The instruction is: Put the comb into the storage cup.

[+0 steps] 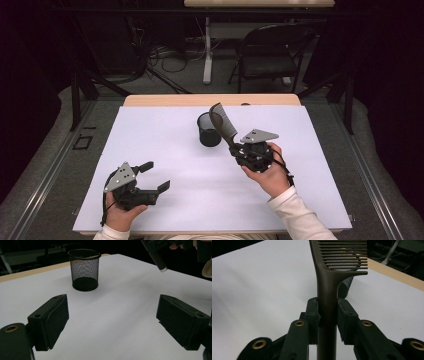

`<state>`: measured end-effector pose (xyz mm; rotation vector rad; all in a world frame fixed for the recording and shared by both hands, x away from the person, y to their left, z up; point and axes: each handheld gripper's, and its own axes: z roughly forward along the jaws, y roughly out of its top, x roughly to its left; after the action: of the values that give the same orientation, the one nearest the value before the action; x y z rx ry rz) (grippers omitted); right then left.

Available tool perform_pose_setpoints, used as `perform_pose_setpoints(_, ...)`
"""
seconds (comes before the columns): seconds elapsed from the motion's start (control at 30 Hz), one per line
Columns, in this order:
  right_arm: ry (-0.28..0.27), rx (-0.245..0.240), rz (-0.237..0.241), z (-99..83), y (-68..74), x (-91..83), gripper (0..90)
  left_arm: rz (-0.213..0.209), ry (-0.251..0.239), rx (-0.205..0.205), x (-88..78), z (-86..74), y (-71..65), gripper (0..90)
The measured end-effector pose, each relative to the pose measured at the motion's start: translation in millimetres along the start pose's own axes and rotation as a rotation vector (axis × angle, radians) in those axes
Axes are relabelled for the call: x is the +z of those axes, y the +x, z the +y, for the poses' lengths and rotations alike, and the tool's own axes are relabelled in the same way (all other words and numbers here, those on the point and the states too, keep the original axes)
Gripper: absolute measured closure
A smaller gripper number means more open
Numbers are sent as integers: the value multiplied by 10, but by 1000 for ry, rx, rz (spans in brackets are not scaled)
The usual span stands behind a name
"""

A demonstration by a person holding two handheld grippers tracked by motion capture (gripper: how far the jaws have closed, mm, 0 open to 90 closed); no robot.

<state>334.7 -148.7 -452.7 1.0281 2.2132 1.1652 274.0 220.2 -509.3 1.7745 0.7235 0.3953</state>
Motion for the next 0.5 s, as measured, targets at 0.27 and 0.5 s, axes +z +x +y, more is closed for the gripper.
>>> perform_pose_setpoints(0.27,-44,-18,2,-78,37,44,727,-8,-5,-8,5,12,8,144)
perform_pose_setpoints(0.5,-72,-55,-24,-166,81,54,727,-6,-4,-5,23,17,3,150)
